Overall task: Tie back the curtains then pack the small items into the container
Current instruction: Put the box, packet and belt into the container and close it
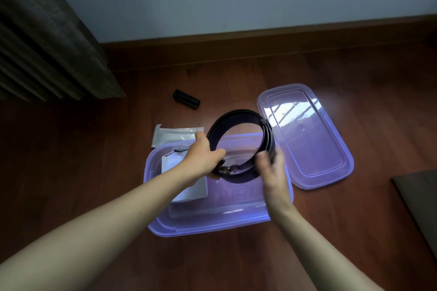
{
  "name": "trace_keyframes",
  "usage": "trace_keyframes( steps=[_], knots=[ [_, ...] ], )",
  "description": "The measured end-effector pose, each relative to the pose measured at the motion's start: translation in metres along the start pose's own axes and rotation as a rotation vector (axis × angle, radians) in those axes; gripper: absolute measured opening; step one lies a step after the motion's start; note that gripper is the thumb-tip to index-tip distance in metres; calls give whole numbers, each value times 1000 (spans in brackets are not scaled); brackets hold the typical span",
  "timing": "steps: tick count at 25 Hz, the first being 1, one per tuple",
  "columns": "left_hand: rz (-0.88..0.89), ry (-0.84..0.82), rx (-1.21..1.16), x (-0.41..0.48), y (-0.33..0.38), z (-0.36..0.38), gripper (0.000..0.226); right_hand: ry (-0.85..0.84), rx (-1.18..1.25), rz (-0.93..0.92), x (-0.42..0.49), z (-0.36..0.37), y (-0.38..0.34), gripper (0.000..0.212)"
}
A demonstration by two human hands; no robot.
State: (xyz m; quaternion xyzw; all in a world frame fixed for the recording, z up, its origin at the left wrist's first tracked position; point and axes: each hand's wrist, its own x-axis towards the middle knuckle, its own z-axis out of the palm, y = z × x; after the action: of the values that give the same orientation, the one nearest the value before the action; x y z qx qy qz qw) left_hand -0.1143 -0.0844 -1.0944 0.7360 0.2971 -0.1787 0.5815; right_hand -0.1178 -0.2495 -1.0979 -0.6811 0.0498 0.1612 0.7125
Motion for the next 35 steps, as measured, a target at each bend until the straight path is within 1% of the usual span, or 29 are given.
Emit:
trace_keyframes(
  steps=[1, 2, 3, 4, 5, 6, 7, 8, 10, 12, 15, 17, 18, 19, 21, 22, 23, 24, 25, 26, 28, 29, 30, 31, 32, 33, 35],
  knots=[
    [57, -10, 118, -1, 1, -2, 28, 198, -27, -58, 9, -11, -2, 42],
    [130, -16, 306, -2, 2, -2, 28, 365, -109, -87, 19, -24, -4, 44],
    [203, -15, 543, -4, 3, 0, 28, 425, -254, -69, 29, -37, -2, 45],
    [260, -6, 765, -5, 2, 6, 29, 365, -435, -15, 37, -46, 3, 44],
    [287, -3, 930, -5, -1, 15, 32, 237, -600, 45, 40, -52, 10, 45],
    [285, -13, 1026, -1, -6, 25, 34, 101, -731, 103, 42, -54, 20, 49],
    [266, -24, 1068, 4, -11, 34, 35, 0, -827, 130, 41, -54, 28, 56],
    [241, -27, 1082, 11, -16, 42, 35, -49, -913, 130, 39, -53, 32, 64],
    [224, -17, 1100, 27, -23, 49, 37, -53, -1061, 119, 41, -54, 37, 76],
    [235, -11, 1159, 38, -28, 53, 41, -15, -1150, 125, 44, -56, 40, 85],
    [261, -4, 1249, 42, -31, 56, 41, 27, -1132, 113, 42, -54, 48, 91],
    [275, -9, 1262, 41, -22, 53, 34, 41, -1121, 101, 42, -54, 49, 91],
    [311, 26, 1232, 40, -14, 47, 32, 47, -1121, 96, 43, -55, 49, 90],
    [358, 103, 1186, 40, -4, 37, 35, 51, -1122, 90, 44, -55, 50, 91],
    [440, 350, 1002, 41, 16, 6, 41, 59, -1118, 75, 44, -55, 51, 91],
    [443, 476, 884, 45, 23, -13, 43, 65, -1120, 75, 44, -55, 51, 91],
    [411, 561, 802, 52, 23, -35, 40, 66, -1126, 80, 44, -55, 50, 90],
    [339, 600, 779, 62, 18, -57, 32, 66, -1130, 86, 44, -54, 49, 88],
    [225, 588, 795, 74, 8, -78, 24, 69, -1134, 87, 44, -54, 48, 87],
    [81, 515, 806, 85, -3, -96, 23, 68, -1140, 87, 44, -54, 47, 86],
    [-173, 287, 696, 95, -24, -115, 35, 68, -1157, 83, 43, -54, 46, 85],
    [-239, 183, 633, 96, -34, -117, 38, 69, -1160, 84, 43, -54, 46, 85],
    [-246, 121, 622, 97, -43, -116, 41, 71, -1154, 86, 43, -54, 45, 86],
    [-221, 113, 671, 98, -50, -113, 44, 73, -1146, 91, 43, -55, 45, 86],
    [-174, 153, 725, 100, -57, -113, 44, 74, -1142, 92, 43, -55, 45, 86],
    [-124, 207, 734, 102, -60, -114, 39, 76, -1141, 92, 42, -55, 45, 87],
    [-60, 281, 656, 104, -60, -119, 27, 82, -1136, 83, 42, -54, 46, 87]
  ],
)
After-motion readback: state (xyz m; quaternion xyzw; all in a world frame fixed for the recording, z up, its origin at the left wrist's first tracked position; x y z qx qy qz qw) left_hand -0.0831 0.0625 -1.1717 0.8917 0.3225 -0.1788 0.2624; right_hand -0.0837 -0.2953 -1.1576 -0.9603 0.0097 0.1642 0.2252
